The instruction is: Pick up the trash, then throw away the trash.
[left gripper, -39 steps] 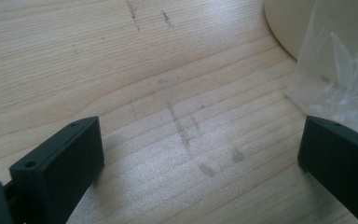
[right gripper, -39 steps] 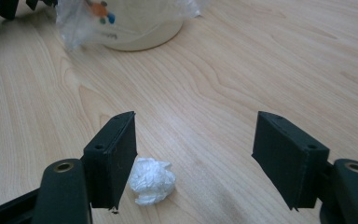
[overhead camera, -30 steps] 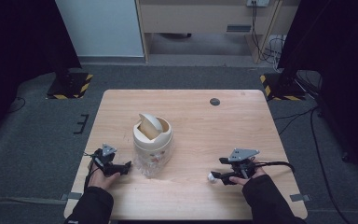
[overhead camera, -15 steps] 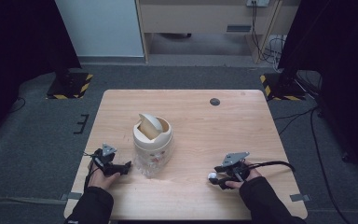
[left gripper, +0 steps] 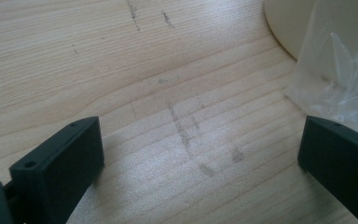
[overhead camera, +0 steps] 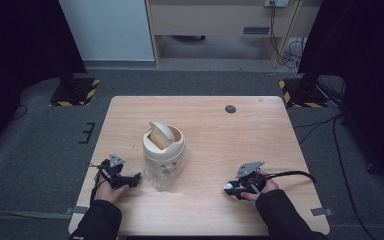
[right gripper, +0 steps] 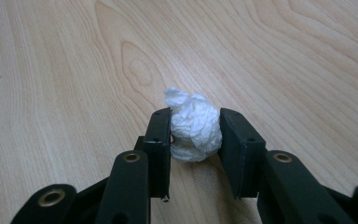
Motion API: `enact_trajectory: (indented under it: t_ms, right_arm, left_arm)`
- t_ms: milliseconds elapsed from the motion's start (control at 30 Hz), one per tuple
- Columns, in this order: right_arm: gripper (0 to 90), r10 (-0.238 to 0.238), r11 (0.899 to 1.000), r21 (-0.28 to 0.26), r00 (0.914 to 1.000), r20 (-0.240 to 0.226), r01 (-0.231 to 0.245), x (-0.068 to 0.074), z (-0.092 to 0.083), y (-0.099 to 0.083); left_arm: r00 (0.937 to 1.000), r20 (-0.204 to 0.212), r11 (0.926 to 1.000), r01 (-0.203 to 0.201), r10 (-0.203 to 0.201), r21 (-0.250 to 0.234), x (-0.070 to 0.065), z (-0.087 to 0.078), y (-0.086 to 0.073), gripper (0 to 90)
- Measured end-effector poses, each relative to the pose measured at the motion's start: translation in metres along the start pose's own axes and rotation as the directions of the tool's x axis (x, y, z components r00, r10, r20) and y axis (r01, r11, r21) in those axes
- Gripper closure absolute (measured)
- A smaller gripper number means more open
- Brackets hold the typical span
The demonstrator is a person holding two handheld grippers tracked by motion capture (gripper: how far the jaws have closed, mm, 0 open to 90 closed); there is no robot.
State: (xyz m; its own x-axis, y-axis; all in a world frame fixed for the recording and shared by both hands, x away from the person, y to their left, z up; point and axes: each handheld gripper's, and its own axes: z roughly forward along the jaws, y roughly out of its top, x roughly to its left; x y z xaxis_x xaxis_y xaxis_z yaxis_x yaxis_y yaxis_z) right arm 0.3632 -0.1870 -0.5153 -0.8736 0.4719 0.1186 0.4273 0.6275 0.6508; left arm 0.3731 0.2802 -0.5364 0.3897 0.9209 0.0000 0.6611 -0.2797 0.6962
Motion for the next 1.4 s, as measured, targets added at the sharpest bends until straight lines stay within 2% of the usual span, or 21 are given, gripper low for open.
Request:
enact_trajectory:
  t_ms: [100,267,467,667,833,967,1133,1300,1333,1400]
  right_arm:
    - [66.6,0.009,1.0,-0.02,1.0,0.002,-0.009,-0.001,-0.003,0.002]
    - [66.6,0.028,0.996,-0.088,0.9996,0.011,-0.026,-0.005,-0.012,0.006]
    - [66.6,0.065,0.981,-0.185,0.9971,0.04,-0.056,-0.013,-0.025,0.01]
    - [66.6,0.105,0.953,-0.292,0.9921,0.068,-0.081,-0.02,-0.04,0.014]
    - [66.7,0.143,0.924,-0.37,0.9855,0.091,-0.1,-0.026,-0.052,0.016]
    - [66.6,0.16,0.909,-0.404,0.9816,0.104,-0.105,-0.031,-0.06,0.018]
    - [66.5,0.185,0.88,-0.461,0.9759,0.116,-0.112,-0.036,-0.07,0.022]
    - [66.4,0.195,0.859,-0.501,0.9725,0.127,-0.107,-0.039,-0.079,0.027]
    - [66.4,0.197,0.851,-0.514,0.9722,0.126,-0.106,-0.04,-0.081,0.03]
    - [66.3,0.199,0.845,-0.524,0.9714,0.129,-0.104,-0.041,-0.082,0.032]
  left_arm:
    - [1.0,0.0,1.0,0.0,0.0,0.0,0.0,0.0,0.0,0.0]
    - [1.0,0.0,1.0,0.001,-0.001,-0.001,0.0,0.0,0.0,0.0]
    - [1.0,0.0,1.0,0.001,-0.001,-0.001,0.0,0.0,0.0,0.0]
    - [1.0,0.0,1.0,0.001,-0.001,-0.001,0.0,0.0,0.0,0.0]
    - [1.0,0.0,1.0,0.001,-0.001,-0.001,0.0,0.0,0.0,0.0]
    - [1.0,0.0,1.0,0.001,-0.001,-0.001,0.0,0.0,0.0,0.0]
    - [1.0,0.0,1.0,0.001,-0.001,-0.001,0.0,0.0,0.0,0.0]
    - [1.0,0.0,1.0,0.001,-0.001,-0.001,0.0,0.0,0.0,0.0]
    - [1.0,0.0,1.0,0.001,-0.001,-0.001,0.0,0.0,0.0,0.0]
    - [1.0,0.0,1.0,0.001,-0.001,-0.001,0.0,0.0,0.0,0.0]
